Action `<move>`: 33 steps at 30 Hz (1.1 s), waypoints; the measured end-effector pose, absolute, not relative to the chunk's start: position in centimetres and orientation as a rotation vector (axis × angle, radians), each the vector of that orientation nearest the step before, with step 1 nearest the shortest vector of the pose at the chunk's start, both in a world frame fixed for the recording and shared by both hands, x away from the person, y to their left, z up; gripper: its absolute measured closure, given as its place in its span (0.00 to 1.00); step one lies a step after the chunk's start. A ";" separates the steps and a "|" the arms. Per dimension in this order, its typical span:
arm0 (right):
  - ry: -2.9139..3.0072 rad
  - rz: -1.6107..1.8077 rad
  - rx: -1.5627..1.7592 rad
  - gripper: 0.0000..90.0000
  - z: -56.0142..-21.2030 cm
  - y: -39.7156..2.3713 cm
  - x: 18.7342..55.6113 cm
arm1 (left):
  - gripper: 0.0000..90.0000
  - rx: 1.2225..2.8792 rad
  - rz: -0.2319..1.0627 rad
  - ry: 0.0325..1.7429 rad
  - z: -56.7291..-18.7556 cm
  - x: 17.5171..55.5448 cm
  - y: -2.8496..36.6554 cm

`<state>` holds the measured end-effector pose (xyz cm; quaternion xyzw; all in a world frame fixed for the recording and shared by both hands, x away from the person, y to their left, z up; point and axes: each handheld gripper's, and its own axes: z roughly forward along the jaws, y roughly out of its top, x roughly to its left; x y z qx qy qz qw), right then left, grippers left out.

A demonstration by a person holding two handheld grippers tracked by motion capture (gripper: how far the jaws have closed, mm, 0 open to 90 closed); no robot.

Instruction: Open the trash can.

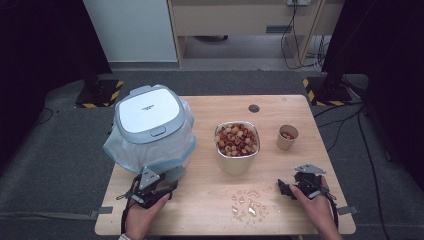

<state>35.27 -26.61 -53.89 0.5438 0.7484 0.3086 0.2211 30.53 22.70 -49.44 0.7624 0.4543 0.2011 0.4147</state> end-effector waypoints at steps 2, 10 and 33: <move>2.070 0.855 1.503 0.01 -53.9 -26.6 35.3 | 0.54 1.914 0.495 1.141 -49.4 30.6 22.7; 2.075 0.856 1.495 0.01 -53.9 -26.7 35.3 | 0.74 1.932 0.496 1.105 -49.2 31.0 22.1; 2.082 0.861 1.488 0.01 -53.9 -26.7 35.3 | 0.97 2.030 0.576 1.106 -50.8 33.9 21.3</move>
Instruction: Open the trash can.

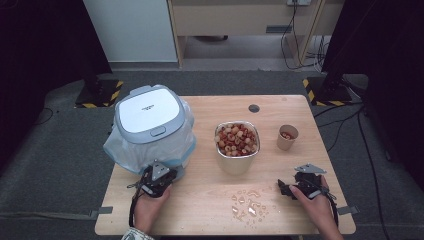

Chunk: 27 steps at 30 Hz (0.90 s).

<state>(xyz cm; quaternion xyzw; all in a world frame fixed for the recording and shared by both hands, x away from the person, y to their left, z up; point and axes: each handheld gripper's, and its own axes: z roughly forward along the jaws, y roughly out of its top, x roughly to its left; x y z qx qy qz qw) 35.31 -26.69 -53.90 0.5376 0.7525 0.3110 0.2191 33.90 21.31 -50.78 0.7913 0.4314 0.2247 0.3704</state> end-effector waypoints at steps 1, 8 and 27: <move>2.082 0.861 1.488 0.01 -53.9 -26.7 35.3 | 0.97 2.030 0.576 1.106 -50.8 33.9 21.3; 2.083 0.861 1.488 0.01 -53.9 -26.7 35.3 | 0.98 2.061 0.625 1.096 -51.0 33.7 20.8; 2.086 0.860 1.482 0.01 -53.9 -26.7 35.3 | 0.99 2.096 0.641 1.101 -51.7 33.8 20.4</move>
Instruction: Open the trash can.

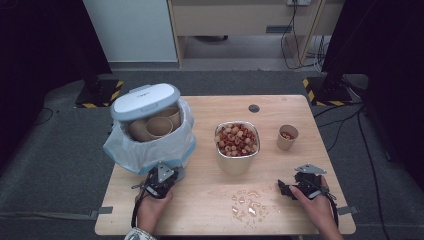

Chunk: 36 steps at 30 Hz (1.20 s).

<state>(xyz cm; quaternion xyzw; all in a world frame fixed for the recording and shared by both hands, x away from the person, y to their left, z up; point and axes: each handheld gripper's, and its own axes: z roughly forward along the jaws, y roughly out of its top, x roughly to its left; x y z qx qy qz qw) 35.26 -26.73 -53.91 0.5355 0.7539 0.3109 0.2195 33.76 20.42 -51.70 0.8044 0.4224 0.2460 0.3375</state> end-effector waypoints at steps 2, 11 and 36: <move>2.086 0.860 1.482 0.01 -53.9 -26.7 35.3 | 0.99 2.107 0.635 1.101 -51.9 33.9 20.4; 2.087 0.862 1.486 0.01 -53.9 -26.7 35.3 | 0.99 2.107 0.623 1.107 -52.1 33.9 20.4; 2.049 0.898 1.468 0.06 -52.9 -26.9 35.6 | 0.99 2.105 0.612 1.108 -52.0 34.0 20.5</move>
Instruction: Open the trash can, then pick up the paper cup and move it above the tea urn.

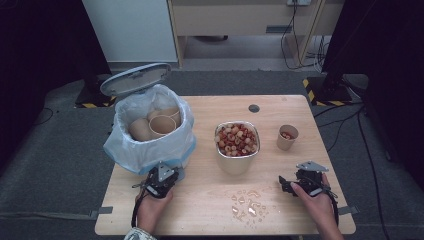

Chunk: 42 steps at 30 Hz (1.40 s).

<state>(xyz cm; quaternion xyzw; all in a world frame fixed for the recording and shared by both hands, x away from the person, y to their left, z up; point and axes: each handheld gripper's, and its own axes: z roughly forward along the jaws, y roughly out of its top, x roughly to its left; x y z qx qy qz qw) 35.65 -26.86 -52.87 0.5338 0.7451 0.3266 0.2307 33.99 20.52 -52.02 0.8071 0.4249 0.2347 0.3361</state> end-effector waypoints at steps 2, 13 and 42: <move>2.040 0.908 1.476 0.06 -52.7 -26.9 35.6 | 0.99 2.104 0.612 1.107 -52.0 34.0 20.5; 1.965 0.928 1.506 0.06 -50.5 -27.7 36.0 | 0.99 2.105 0.624 1.106 -52.1 33.9 20.4; 1.903 1.000 1.467 0.05 -47.0 -27.2 43.7 | 0.98 2.103 0.616 1.108 -52.1 33.9 20.5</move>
